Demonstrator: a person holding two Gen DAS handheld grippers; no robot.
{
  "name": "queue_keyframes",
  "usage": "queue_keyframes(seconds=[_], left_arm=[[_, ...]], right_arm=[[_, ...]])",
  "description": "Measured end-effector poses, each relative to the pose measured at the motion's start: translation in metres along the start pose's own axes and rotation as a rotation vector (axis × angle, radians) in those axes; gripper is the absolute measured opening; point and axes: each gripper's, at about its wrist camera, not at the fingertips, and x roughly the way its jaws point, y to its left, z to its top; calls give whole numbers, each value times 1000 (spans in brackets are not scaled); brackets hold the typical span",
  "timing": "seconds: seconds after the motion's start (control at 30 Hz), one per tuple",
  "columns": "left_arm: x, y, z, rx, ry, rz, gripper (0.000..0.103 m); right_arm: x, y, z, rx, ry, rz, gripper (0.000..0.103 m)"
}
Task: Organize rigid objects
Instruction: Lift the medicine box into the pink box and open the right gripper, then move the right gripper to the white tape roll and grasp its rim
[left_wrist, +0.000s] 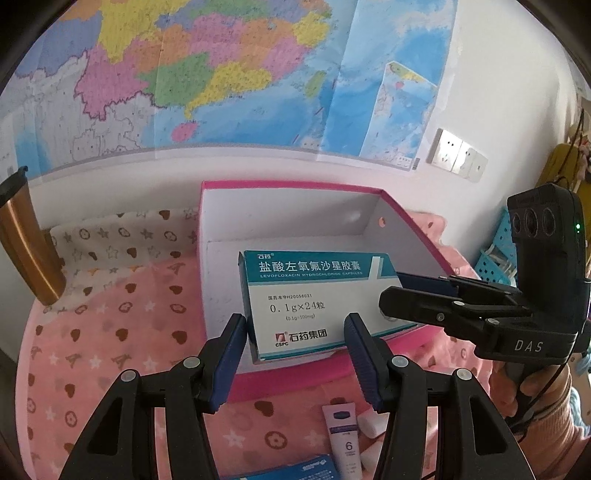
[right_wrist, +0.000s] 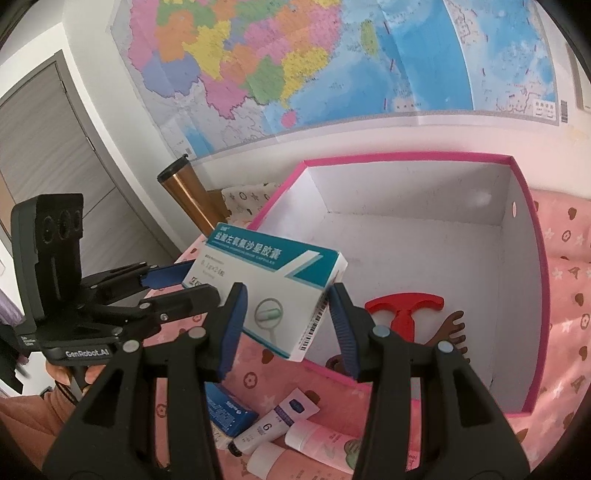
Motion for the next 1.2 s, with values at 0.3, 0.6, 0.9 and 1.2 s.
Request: queue_keyframes(seconds=[0.3,0.6,0.9,1.2], left_arm=[[15,5,2,-8,32,30,55],[27,8,5,-7,40,86,55],[25,8,1,-4,15,112,55],[-12,-13,-15,41,-93,15,64]], right_arm=[[24,-13,5,41,53,5,49],[56,-22,6,56,127,-21,49],[57,-29,0,90,129,-74,58],[-26,-19,-17,38,-47,-65,58]])
